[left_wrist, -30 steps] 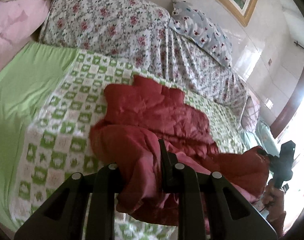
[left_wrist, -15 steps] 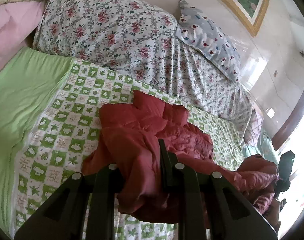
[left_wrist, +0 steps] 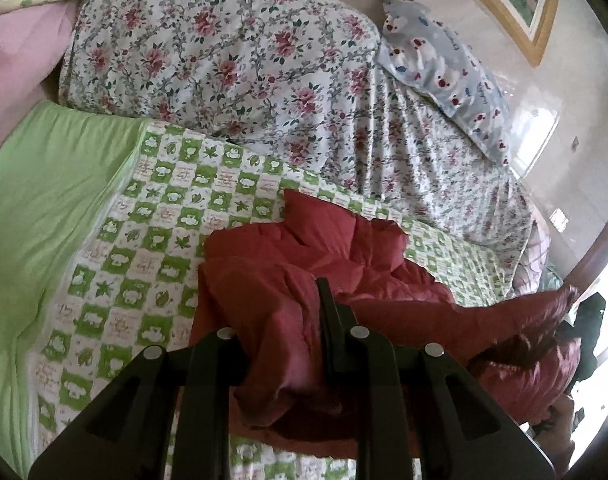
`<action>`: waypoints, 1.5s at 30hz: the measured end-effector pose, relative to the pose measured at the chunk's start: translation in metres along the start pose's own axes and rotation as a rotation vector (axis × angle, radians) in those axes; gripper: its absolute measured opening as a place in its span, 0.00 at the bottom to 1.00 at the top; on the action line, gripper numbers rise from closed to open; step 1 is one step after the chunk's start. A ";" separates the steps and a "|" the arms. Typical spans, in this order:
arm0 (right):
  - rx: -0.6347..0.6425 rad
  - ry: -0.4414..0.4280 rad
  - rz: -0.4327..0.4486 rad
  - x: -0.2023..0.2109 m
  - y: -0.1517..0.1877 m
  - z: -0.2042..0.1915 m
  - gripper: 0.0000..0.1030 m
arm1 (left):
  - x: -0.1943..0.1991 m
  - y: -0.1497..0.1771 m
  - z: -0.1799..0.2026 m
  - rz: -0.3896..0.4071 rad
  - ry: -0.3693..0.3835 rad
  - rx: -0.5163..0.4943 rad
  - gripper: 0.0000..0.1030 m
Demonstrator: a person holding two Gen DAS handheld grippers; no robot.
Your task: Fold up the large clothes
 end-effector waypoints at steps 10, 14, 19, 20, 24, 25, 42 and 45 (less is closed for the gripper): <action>-0.037 0.048 -0.024 -0.044 -0.004 0.025 0.30 | -0.050 -0.005 -0.007 -0.044 -0.035 -0.007 0.19; -0.085 0.079 -0.034 -0.065 -0.004 0.040 0.31 | -0.074 -0.006 -0.013 -0.069 -0.057 0.008 0.19; -0.147 0.119 -0.049 -0.092 -0.003 0.058 0.32 | -0.109 -0.005 -0.026 -0.109 -0.068 0.071 0.19; -0.155 0.125 -0.051 -0.097 -0.002 0.062 0.32 | -0.117 -0.005 -0.029 -0.115 -0.065 0.089 0.20; -0.180 0.152 -0.060 -0.120 0.002 0.073 0.32 | -0.140 -0.003 -0.037 -0.129 -0.075 0.120 0.21; -0.184 0.159 -0.062 -0.126 0.003 0.076 0.32 | -0.146 -0.003 -0.038 -0.130 -0.078 0.123 0.21; -0.219 0.254 -0.055 -0.187 0.028 0.112 0.34 | -0.214 0.014 -0.057 -0.190 -0.160 0.170 0.24; -0.194 0.274 -0.056 -0.193 0.027 0.109 0.34 | -0.212 0.015 -0.059 -0.182 -0.160 0.185 0.24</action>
Point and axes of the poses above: each gripper's, at about its wrist camera, not at the fingertips, and x roughly against the way its jaws point, z to its right, y to its underside, the point moved 5 cm from there along -x, roughly the way its jaws point, and after that the axes turned 15 degrees about z, right-handed, at the moved point
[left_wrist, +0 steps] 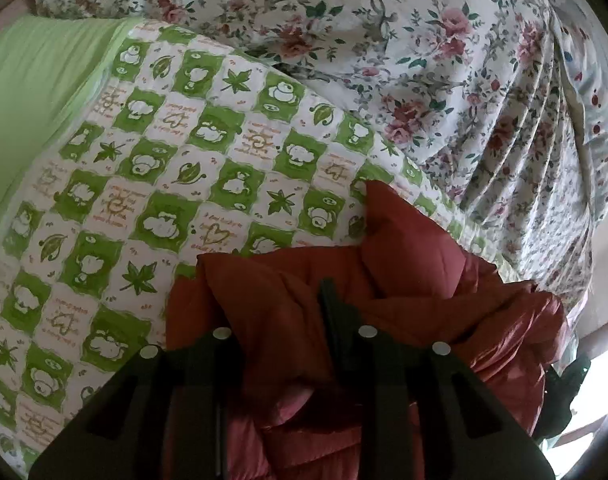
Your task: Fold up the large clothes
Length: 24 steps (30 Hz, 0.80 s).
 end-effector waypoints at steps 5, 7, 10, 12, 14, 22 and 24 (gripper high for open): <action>-0.002 -0.006 -0.011 -0.006 0.000 0.002 0.34 | 0.024 -0.005 0.002 0.031 0.019 -0.048 0.28; 0.001 -0.004 -0.009 -0.006 0.000 0.003 0.34 | 0.039 -0.007 0.002 0.053 0.035 -0.040 0.34; 0.008 0.008 -0.007 -0.008 0.000 0.004 0.34 | 0.071 -0.008 0.003 0.111 0.053 -0.047 0.44; 0.012 0.014 -0.011 -0.010 0.000 0.004 0.34 | 0.091 -0.007 0.008 0.133 0.066 -0.076 0.44; 0.018 0.022 -0.014 -0.013 0.000 0.003 0.34 | 0.104 0.000 0.017 0.141 0.088 -0.111 0.44; 0.033 0.026 -0.011 -0.010 -0.002 -0.005 0.41 | 0.107 0.063 0.069 0.116 0.122 -0.349 0.44; 0.024 0.015 -0.006 -0.004 -0.005 -0.007 0.44 | 0.091 0.078 0.072 0.100 0.073 -0.382 0.44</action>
Point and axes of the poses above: each gripper's, at about its wrist camera, not at the fingertips, and x roughly against the way its jaws point, z to its right, y to its underside, the point moved 5 cm from there along -x, roughly the way its jaws point, and after that the axes turned 15 degrees about z, right-handed, at the moved point
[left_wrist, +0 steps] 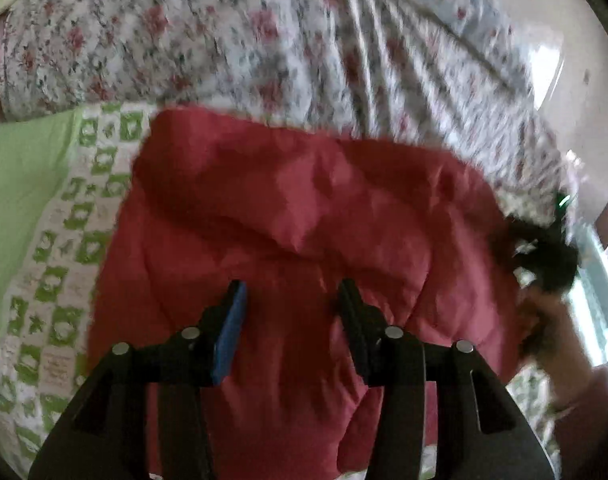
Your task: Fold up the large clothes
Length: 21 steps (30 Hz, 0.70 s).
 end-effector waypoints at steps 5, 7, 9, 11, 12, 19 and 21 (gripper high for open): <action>0.015 -0.075 0.052 0.040 -0.015 -0.016 0.63 | -0.014 0.003 -0.005 0.013 -0.084 -0.041 0.44; 0.047 -0.097 0.097 0.062 -0.018 -0.024 0.76 | -0.014 0.001 -0.008 0.013 -0.090 -0.035 0.44; 0.099 -0.125 0.123 0.079 -0.015 -0.035 0.80 | -0.015 -0.001 -0.008 0.013 -0.097 -0.039 0.44; 0.164 -0.147 0.104 0.087 -0.003 -0.048 0.81 | -0.017 -0.001 -0.008 0.013 -0.105 -0.044 0.44; 0.201 -0.160 0.074 0.087 0.007 -0.055 0.81 | -0.019 0.000 -0.009 0.013 -0.107 -0.045 0.44; 0.475 -0.071 -0.111 0.043 0.068 -0.071 0.80 | -0.025 -0.005 -0.016 -0.005 -0.140 -0.046 0.46; 0.468 -0.039 -0.120 0.032 0.067 -0.060 0.80 | -0.031 -0.008 -0.024 -0.011 -0.158 -0.030 0.46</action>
Point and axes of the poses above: each gripper's, at about its wrist camera, not at the fingertips, and x roughly against the way its jaws point, z to its right, y to its underside, the point moved 5 cm from there along -x, roughly the way its jaws point, and after that the axes turned 15 degrees about z, right-handed, at the moved point
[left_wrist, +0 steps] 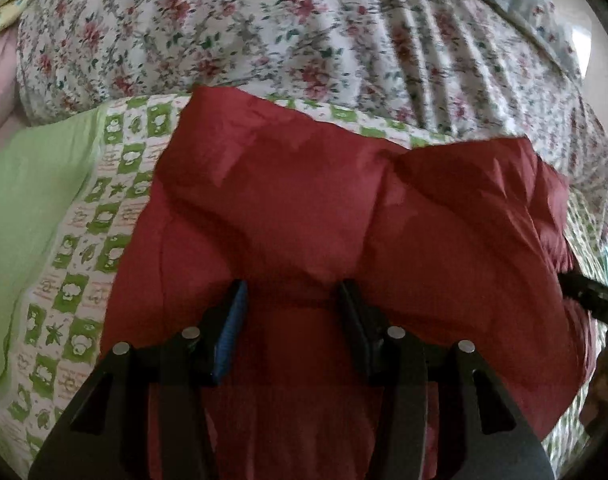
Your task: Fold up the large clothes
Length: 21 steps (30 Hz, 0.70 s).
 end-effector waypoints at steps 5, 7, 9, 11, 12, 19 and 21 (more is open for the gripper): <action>-0.098 0.028 -0.016 -0.016 0.001 0.025 0.84 | -0.023 -0.003 -0.013 -0.032 -0.026 0.042 0.46; -0.132 0.032 -0.024 -0.019 0.002 0.032 0.84 | -0.032 -0.004 -0.016 -0.037 -0.041 0.049 0.46; -0.136 0.041 -0.025 -0.021 0.002 0.032 0.86 | -0.040 -0.004 -0.016 -0.036 -0.059 0.041 0.46; -0.137 0.047 -0.025 -0.024 0.001 0.033 0.87 | -0.045 -0.004 -0.015 -0.043 -0.074 0.032 0.46; -0.141 0.047 -0.025 -0.025 0.000 0.034 0.88 | -0.045 -0.004 -0.015 -0.046 -0.075 0.032 0.46; -0.153 0.049 -0.021 -0.027 0.001 0.038 0.92 | -0.018 -0.005 -0.024 -0.027 -0.008 0.087 0.46; -0.160 0.044 -0.023 -0.025 0.001 0.039 0.93 | -0.006 -0.006 -0.026 -0.020 0.015 0.105 0.46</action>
Point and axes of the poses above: each gripper's, at about its wrist camera, not at the fingertips, and x roughly against the way its jaws point, z to its right, y to its underside, the point moved 5 cm from there along -x, roughly the way its jaws point, and after that the axes turned 15 degrees about z, right-handed, at the moved point
